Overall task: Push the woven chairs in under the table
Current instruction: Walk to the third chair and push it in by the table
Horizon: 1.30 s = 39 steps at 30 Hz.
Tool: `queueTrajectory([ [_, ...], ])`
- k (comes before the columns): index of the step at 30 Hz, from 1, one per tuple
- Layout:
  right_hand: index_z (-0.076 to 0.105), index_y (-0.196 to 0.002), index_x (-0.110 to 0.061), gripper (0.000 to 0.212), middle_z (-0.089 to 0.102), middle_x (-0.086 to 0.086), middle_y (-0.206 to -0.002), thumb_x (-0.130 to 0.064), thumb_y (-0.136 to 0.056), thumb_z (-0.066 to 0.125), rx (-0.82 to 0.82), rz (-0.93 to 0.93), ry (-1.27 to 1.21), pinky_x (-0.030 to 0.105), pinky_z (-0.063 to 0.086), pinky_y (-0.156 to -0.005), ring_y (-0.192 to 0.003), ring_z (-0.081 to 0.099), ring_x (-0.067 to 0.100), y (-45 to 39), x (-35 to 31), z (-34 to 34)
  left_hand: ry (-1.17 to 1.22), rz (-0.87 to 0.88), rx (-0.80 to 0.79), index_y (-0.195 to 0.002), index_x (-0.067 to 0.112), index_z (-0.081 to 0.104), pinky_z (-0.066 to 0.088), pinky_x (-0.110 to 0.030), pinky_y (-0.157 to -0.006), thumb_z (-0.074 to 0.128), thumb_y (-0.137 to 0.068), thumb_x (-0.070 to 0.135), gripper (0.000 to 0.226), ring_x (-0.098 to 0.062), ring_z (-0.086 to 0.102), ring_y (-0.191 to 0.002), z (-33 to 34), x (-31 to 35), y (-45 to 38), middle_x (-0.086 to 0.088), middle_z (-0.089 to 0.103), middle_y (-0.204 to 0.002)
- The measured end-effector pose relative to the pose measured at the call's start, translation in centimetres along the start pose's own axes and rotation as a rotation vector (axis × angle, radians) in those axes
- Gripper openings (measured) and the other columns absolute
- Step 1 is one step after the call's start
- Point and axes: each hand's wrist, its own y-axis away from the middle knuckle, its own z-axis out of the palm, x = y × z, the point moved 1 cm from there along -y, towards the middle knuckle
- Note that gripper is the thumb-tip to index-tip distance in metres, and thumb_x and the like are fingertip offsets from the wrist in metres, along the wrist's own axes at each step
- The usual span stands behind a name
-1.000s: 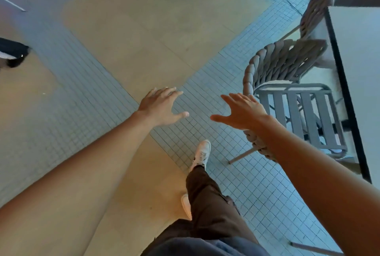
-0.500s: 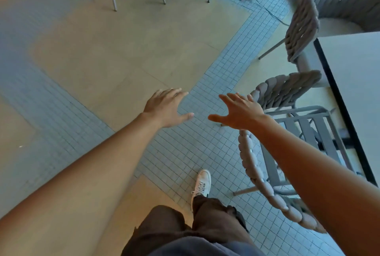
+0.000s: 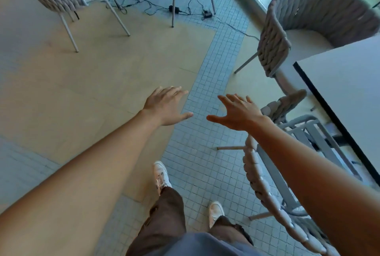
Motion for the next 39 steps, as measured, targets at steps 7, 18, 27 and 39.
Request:
queueTrajectory([
  [7, 0.023, -0.160, -0.029, 0.106, 0.028, 0.002, -0.166, -0.095, -0.078, 0.032, 0.032, 0.193, -0.087, 0.056, 0.013, -0.124, -0.153, 0.022, 0.025, -5.3, -2.6, -2.4, -0.036, 0.186, -0.003, -0.154, 0.029, 0.032, 0.018, -0.045, -0.122, 0.042, -0.083, 0.081, 0.089, -0.019, 0.027, -0.149, -2.8, -6.1, -7.7, 0.002, 0.032, -0.161],
  [18, 0.026, -0.158, -0.027, 0.106, 0.032, 0.005, -0.164, -0.095, -0.076, 0.034, 0.107, 0.398, -0.215, 0.057, 0.016, -0.123, -0.151, 0.027, 0.027, -11.6, -1.4, -3.8, -0.122, 0.390, -0.048, -0.153, 0.030, 0.031, 0.017, -0.045, -0.122, 0.039, -0.083, 0.083, 0.089, -0.020, 0.029, -0.148, -4.4, -9.4, -18.1, 0.002, 0.032, -0.161],
  [27, 0.026, -0.159, -0.024, 0.104, 0.029, 0.009, -0.165, -0.091, -0.080, 0.038, 0.117, 0.538, -0.274, 0.056, 0.017, -0.122, -0.150, 0.027, 0.030, -19.1, 6.7, -6.5, -0.175, 0.537, -0.054, -0.154, 0.028, 0.032, 0.020, -0.044, -0.120, 0.038, -0.083, 0.083, 0.091, -0.019, 0.031, -0.146, -6.5, -6.3, -32.0, 0.002, 0.034, -0.160],
  [39, 0.027, -0.157, -0.023, 0.101, 0.033, 0.008, -0.163, -0.089, -0.081, 0.037, 0.090, 0.618, -0.281, 0.055, 0.018, -0.121, -0.149, 0.028, 0.028, -27.9, 16.4, -11.4, -0.164, 0.621, -0.096, -0.154, 0.028, 0.031, 0.022, -0.046, -0.121, 0.039, -0.084, 0.082, 0.089, -0.020, 0.031, -0.146, -9.9, -2.0, -47.3, 0.001, 0.033, -0.160],
])
